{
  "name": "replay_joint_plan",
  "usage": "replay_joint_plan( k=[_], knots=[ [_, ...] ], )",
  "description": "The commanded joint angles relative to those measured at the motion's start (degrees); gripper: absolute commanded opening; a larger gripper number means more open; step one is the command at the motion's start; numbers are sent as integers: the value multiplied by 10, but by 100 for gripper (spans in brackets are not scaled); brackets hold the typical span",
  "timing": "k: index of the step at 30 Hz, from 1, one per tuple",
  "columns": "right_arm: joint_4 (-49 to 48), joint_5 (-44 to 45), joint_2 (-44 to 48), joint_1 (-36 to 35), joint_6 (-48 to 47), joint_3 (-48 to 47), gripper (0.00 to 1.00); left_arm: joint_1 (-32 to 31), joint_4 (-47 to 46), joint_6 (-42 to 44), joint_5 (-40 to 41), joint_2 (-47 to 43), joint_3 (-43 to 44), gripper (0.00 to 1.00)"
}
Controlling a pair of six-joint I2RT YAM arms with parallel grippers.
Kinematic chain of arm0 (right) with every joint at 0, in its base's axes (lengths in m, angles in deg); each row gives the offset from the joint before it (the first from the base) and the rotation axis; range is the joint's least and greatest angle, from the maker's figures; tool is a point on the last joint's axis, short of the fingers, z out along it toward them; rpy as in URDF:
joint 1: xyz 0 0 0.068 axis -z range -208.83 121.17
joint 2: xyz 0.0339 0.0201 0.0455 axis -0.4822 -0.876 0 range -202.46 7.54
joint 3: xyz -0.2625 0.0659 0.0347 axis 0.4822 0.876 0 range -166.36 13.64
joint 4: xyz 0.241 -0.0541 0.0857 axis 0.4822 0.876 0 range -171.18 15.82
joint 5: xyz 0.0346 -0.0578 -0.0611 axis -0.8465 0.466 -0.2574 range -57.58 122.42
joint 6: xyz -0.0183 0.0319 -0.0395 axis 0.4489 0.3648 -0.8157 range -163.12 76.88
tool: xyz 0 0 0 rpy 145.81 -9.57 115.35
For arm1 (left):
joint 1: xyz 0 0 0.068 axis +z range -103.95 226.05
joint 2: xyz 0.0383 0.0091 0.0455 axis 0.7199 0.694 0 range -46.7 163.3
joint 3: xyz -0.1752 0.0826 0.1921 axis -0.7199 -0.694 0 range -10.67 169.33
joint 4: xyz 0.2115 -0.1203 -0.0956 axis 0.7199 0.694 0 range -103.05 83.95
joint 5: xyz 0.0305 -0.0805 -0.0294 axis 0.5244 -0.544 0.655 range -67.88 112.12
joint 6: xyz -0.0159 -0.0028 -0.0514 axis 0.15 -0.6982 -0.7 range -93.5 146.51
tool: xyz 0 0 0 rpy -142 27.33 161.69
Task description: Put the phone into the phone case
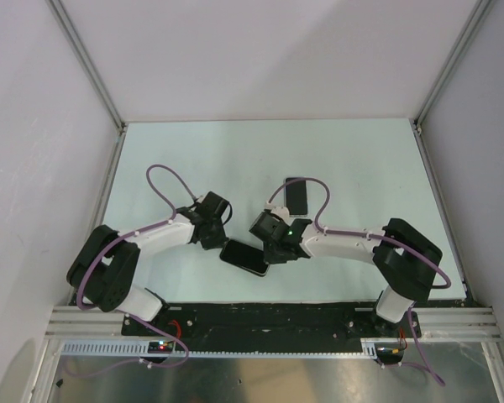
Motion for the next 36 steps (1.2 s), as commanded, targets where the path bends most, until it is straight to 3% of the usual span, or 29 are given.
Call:
replay_joint_plan(
  k=[1, 5, 21, 25, 28, 30, 36],
  knots=[
    [-157, 52, -74, -26, 19, 26, 8, -10, -53, -24, -37, -1, -6, 0],
    [-156, 62, -66, -28, 11, 27, 10, -10, -51, -24, -38, -3, -3, 0],
    [-120, 18, 66, 37, -42, 19, 37, 11, -51, -5, -35, -31, -2, 0],
    [-107, 9, 78, 41, -46, 19, 38, 17, -47, 4, -29, -52, 2, 5],
    [-98, 7, 87, 35, -46, 23, 39, 22, -38, -4, -12, -74, -4, 21],
    [-93, 7, 97, 31, -41, 31, 39, 24, -34, -8, -3, -87, -10, 26],
    [-86, 3, 144, 17, -6, 85, 38, 27, -22, -20, 1, -111, -42, 14]
  ],
)
